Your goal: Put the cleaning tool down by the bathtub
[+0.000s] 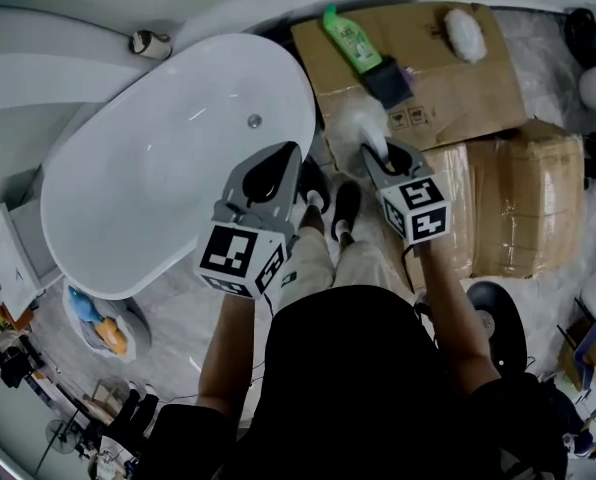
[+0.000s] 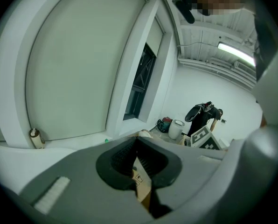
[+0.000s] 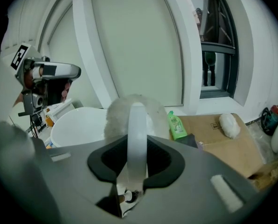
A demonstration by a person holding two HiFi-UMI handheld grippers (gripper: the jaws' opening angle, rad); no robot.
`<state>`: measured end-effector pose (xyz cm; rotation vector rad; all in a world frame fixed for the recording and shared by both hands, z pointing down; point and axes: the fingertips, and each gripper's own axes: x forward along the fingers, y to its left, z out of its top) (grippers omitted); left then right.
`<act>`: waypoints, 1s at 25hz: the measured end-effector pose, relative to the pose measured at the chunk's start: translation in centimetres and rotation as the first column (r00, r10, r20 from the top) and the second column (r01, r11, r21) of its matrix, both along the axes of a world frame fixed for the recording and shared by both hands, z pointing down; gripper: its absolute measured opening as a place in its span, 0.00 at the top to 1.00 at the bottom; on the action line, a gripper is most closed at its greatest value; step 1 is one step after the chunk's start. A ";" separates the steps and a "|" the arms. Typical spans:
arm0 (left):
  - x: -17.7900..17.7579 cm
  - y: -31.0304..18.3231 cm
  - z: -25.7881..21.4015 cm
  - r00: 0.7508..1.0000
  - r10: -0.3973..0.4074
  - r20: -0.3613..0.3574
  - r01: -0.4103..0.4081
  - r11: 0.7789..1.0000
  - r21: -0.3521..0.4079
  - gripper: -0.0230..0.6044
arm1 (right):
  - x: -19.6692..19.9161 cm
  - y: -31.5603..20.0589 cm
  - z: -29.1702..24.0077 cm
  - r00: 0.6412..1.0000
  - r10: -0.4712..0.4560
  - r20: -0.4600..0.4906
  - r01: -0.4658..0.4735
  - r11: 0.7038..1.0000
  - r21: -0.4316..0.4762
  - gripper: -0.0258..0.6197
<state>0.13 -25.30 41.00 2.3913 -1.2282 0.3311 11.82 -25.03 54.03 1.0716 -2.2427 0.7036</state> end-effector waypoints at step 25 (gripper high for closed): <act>0.8 -2.4 7.4 0.999 0.049 0.013 -0.047 0.992 -0.118 0.96 | 1.8 -1.7 14.0 0.993 0.027 -0.116 -0.046 0.985 -0.167 0.82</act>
